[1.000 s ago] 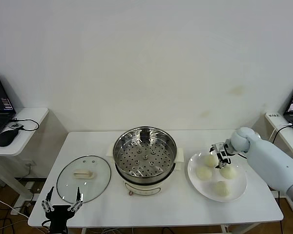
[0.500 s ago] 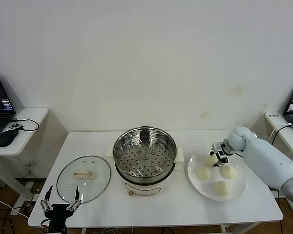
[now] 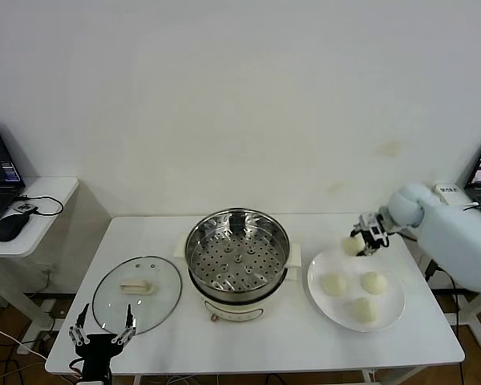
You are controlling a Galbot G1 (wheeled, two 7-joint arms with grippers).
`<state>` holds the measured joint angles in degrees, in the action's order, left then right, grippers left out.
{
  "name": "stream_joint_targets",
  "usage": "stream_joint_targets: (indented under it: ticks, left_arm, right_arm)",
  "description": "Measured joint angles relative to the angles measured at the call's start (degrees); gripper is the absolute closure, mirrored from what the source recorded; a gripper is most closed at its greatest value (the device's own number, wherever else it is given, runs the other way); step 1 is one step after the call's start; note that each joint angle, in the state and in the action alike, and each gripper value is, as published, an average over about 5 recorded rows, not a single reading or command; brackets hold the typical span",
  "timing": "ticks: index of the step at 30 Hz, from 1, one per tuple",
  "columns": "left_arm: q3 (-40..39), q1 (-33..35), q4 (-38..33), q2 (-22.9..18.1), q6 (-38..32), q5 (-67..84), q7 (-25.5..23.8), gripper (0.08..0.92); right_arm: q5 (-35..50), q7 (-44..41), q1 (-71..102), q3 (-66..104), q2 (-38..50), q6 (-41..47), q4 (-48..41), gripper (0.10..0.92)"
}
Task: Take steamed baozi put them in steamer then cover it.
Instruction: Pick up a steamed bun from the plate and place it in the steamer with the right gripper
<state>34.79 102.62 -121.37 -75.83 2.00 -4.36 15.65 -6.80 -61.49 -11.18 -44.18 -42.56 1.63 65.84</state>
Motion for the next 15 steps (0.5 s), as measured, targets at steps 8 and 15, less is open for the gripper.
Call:
stream_joint_targets:
  ticks: [8, 15]
  left_arm:
    - [0.42, -0.54, 0.05, 0.47, -0.05, 0.77, 0.07, 0.177]
    - [0.94, -0.47, -0.02, 0.81, -0.12, 1.18, 0.13, 0.177]
  right_arm:
    - [6.88, 1.51, -11.17, -7.58, -5.44, -0.84, 1.27, 0.423]
    - [11.07, 3.83, -15.81, -13.38, -13.76, -4.03, 1.11, 0.423]
